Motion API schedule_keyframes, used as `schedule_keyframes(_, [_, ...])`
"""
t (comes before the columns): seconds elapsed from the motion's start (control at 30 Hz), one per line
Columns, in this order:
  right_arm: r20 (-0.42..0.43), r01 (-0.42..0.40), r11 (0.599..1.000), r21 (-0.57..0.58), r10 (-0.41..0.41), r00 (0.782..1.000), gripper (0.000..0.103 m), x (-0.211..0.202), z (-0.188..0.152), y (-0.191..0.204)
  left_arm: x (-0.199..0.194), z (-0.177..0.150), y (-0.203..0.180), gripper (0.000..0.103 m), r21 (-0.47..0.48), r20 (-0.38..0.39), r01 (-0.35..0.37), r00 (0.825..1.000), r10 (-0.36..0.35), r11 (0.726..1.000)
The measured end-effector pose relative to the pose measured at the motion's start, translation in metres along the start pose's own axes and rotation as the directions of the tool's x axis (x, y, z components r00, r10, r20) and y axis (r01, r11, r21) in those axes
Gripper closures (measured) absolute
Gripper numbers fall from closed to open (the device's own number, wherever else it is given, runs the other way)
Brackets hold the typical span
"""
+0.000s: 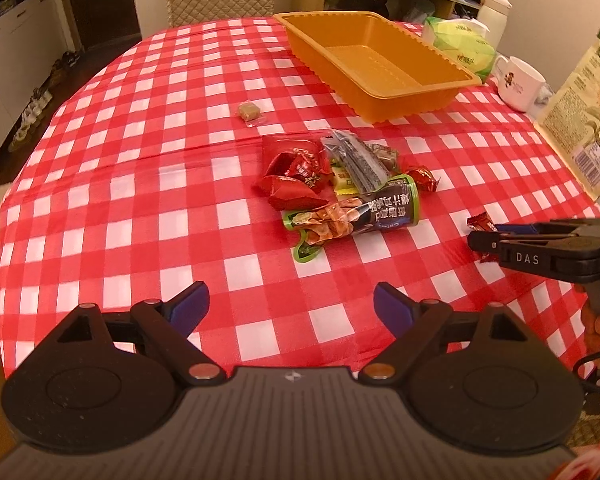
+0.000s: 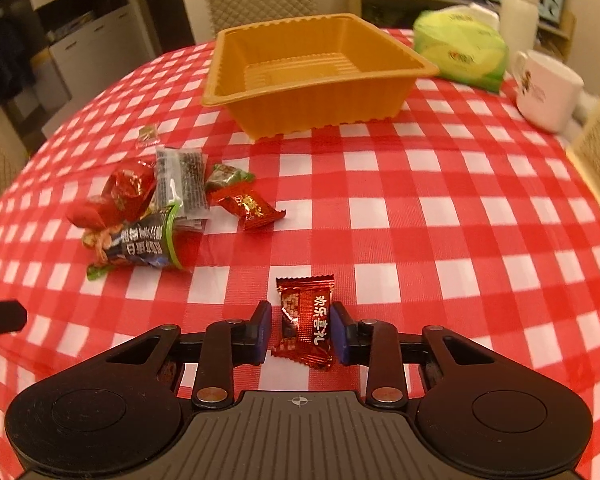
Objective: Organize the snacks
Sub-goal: 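Grasp the red candy packet with the right gripper while the left gripper approaches, then grasp the dark green snack stick with the left gripper while the right carries candy to tray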
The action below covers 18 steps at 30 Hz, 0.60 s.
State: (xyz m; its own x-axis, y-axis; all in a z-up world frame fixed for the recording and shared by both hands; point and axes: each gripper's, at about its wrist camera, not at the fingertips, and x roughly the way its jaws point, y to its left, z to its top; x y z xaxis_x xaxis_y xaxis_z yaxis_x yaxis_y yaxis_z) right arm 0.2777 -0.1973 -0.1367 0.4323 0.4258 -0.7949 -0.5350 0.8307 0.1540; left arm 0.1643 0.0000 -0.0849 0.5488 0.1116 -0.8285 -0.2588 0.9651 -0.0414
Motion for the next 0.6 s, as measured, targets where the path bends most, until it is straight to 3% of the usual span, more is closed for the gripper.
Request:
schedule_keyframes(0.13, [0.004, 0.004, 0.998, -0.068, -0.004, 1.0, 0.078, 0.002, -0.001, 0.001, 0.006, 0.003, -0.008, 0.016, 0.046, 0.006, -0.004, 1.0, 0.004, 0.999])
schedule_keyframes(0.3, [-0.001, -0.016, 0.999, -0.049, 0.016, 1.0, 0.079, -0.003, 0.0, -0.011, 0.017, 0.009, -0.019, 0.019, 0.132, 0.016, -0.006, 1.0, 0.004, 0.991])
schedule_keyframes(0.37, [0.006, -0.019, 0.999, -0.028, 0.019, 1.0, 0.079, -0.009, 0.002, -0.018, 0.023, 0.012, -0.025, 0.026, 0.188, 0.021, -0.011, 1.0, 0.007, 0.982])
schedule_keyframes(0.5, [0.017, -0.027, 0.999, 0.024, 0.027, 1.0, 0.079, -0.019, 0.005, -0.034, 0.037, 0.019, -0.042, 0.034, 0.314, 0.043, -0.034, 0.999, 0.021, 0.949])
schedule_keyframes(0.6, [0.015, -0.03, 0.997, 0.068, 0.029, 0.999, 0.079, -0.024, 0.005, -0.047, 0.046, 0.021, -0.057, 0.037, 0.428, 0.072, -0.058, 0.997, 0.03, 0.902])
